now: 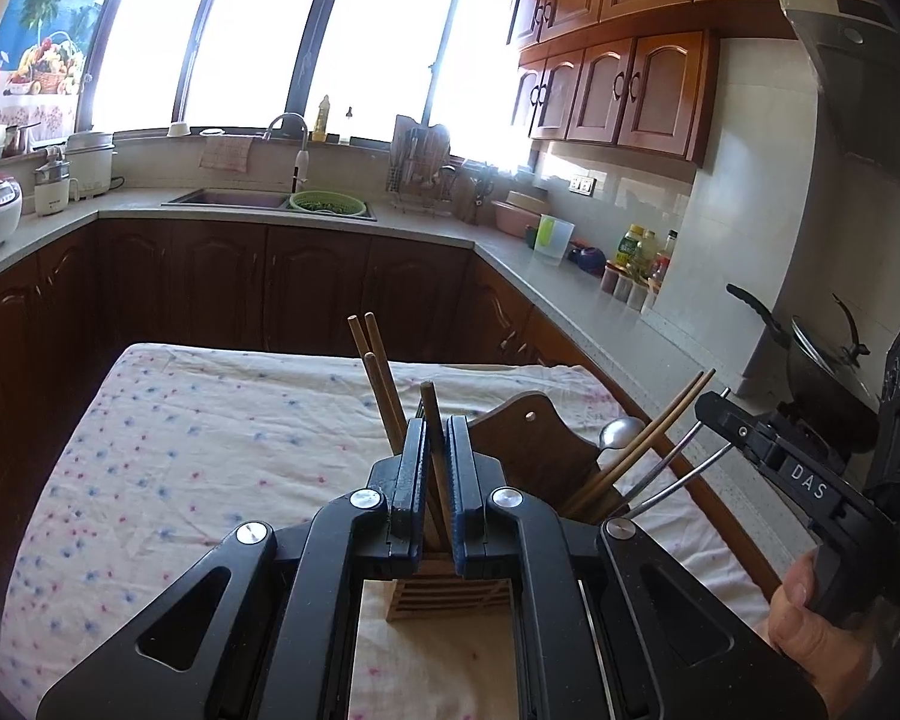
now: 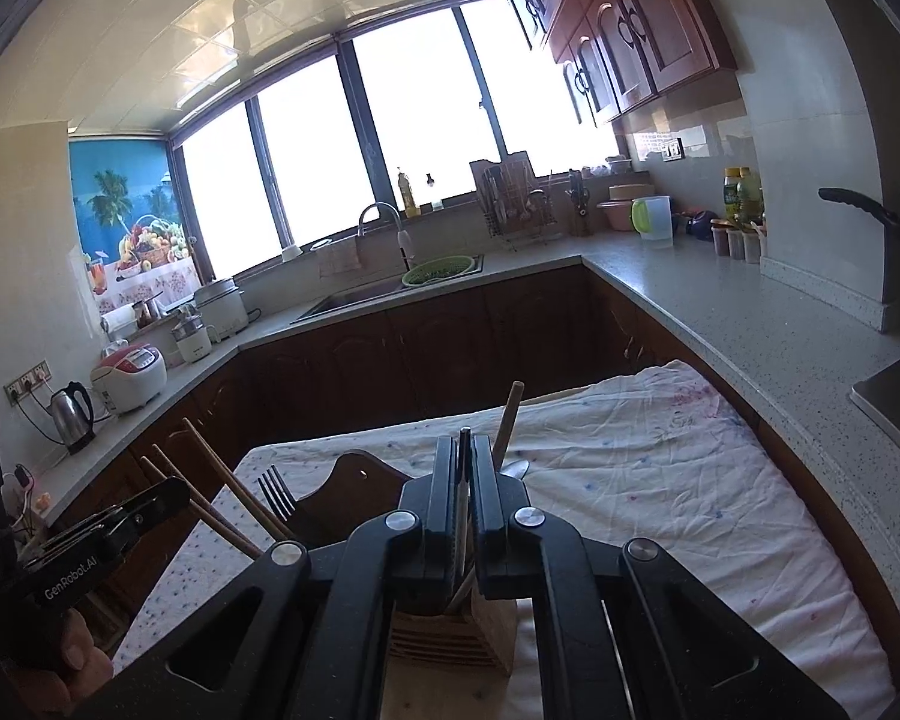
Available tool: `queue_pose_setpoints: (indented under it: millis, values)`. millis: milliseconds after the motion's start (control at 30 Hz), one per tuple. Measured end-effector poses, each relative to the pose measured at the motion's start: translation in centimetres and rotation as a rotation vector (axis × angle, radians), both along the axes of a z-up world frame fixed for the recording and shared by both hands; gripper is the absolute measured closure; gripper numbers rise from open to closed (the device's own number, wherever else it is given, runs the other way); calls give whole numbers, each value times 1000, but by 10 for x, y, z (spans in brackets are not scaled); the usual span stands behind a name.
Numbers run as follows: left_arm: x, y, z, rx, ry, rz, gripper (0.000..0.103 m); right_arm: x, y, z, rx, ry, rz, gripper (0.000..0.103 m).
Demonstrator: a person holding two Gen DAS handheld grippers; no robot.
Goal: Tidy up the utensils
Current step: 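Carry both chopsticks upright and lower them into the wooden holder, then open both tools to release the chopsticks into the holder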
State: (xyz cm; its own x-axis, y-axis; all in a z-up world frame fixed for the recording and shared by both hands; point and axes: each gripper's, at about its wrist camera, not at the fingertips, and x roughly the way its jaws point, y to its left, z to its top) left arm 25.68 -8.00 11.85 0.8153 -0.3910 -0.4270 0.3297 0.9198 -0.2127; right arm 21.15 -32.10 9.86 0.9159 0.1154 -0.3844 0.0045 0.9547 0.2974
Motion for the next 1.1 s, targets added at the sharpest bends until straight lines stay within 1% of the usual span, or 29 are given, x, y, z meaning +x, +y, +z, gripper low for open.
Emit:
queue_pose_setpoints:
  millis: [467,867,1100]
  values:
    - [3,4,-2,8,10,13,97,1,1,-1,-5,8,-6,99]
    - [0,-1,-1,34,-1,23,96,-1,1,-1,-19,9,-15,98]
    - [-1,-1,-2,33,26,10,95,-3,-1,-1,-5,8,-11,97]
